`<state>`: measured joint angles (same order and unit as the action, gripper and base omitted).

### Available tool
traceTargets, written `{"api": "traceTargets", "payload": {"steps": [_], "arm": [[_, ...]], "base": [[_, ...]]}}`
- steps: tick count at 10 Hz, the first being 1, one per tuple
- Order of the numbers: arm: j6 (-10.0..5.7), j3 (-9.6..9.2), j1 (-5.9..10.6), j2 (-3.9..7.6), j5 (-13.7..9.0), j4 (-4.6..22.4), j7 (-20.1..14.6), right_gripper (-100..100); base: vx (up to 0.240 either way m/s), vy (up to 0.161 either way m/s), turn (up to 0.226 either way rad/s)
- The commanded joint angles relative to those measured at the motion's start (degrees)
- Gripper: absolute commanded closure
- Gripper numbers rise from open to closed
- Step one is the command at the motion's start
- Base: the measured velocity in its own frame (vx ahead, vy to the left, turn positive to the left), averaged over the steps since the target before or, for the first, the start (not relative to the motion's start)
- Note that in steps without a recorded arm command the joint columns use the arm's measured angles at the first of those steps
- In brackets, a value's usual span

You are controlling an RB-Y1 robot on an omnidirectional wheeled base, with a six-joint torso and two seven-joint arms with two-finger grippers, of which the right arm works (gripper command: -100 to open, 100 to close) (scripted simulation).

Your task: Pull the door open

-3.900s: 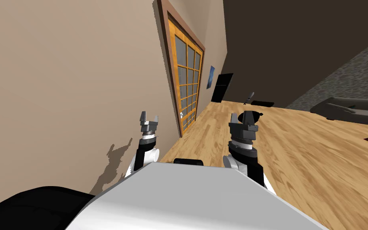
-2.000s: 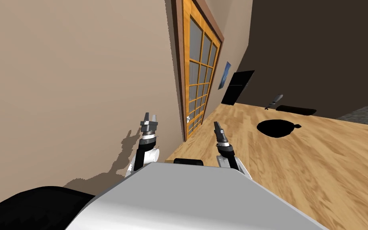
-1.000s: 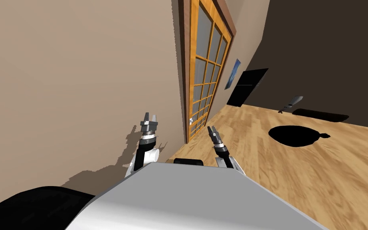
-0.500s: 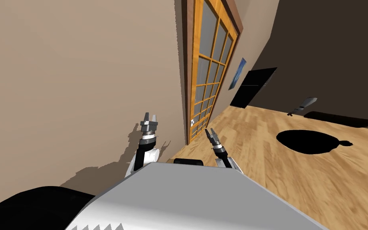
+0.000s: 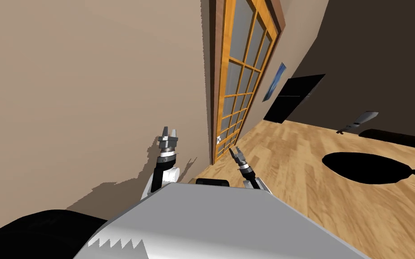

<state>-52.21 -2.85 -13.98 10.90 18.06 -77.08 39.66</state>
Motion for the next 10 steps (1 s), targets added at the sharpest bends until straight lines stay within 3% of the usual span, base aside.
{"api": "traceTargets", "payload": {"steps": [1,2,10], "arm": [[-0.97,-0.23,1.02,0.31,1.2,2.9,2.1,-100],[-0.97,-0.23,1.02,0.31,1.2,3.6,2.1,-100],[-5.33,-0.72,5.3,2.35,6.1,17.3,10.1,-100]], "base": [[0.075,-0.007,0.125],[0.058,-0.006,0.038],[0.077,-0.025,0.078]]}}
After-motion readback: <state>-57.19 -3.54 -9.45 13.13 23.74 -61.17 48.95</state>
